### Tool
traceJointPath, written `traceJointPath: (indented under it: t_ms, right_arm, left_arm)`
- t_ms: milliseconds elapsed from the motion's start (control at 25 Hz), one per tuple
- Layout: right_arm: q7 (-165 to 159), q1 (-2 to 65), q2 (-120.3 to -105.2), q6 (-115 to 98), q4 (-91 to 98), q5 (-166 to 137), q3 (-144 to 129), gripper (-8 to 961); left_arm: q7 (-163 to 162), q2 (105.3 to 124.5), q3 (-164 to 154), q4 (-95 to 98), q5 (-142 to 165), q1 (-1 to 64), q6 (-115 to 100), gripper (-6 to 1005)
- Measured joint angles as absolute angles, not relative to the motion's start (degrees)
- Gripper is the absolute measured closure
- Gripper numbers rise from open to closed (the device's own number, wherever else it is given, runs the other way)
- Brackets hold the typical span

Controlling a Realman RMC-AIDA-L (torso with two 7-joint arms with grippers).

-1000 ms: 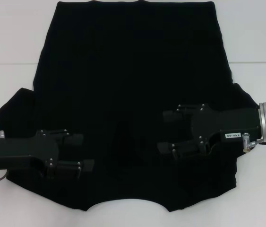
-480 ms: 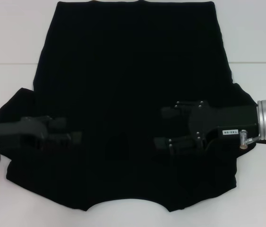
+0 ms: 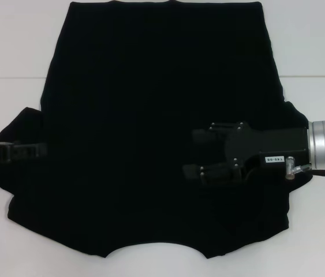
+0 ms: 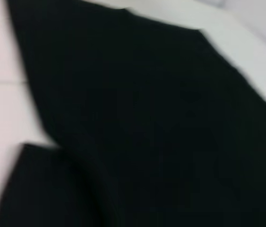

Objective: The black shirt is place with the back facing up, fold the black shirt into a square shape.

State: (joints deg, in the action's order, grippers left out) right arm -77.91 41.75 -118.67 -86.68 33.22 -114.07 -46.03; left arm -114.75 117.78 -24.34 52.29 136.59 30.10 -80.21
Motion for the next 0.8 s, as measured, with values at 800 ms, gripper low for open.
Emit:
traceJointPath:
  t_ms: [800]
  right_arm:
    - [-78.04,42.11,-119.33,-86.04,33.25,-113.33,-46.06,28]
  left_arm:
    - [-130.49,117.63,-25.12,52.82,147.26,31.48,-70.08,156]
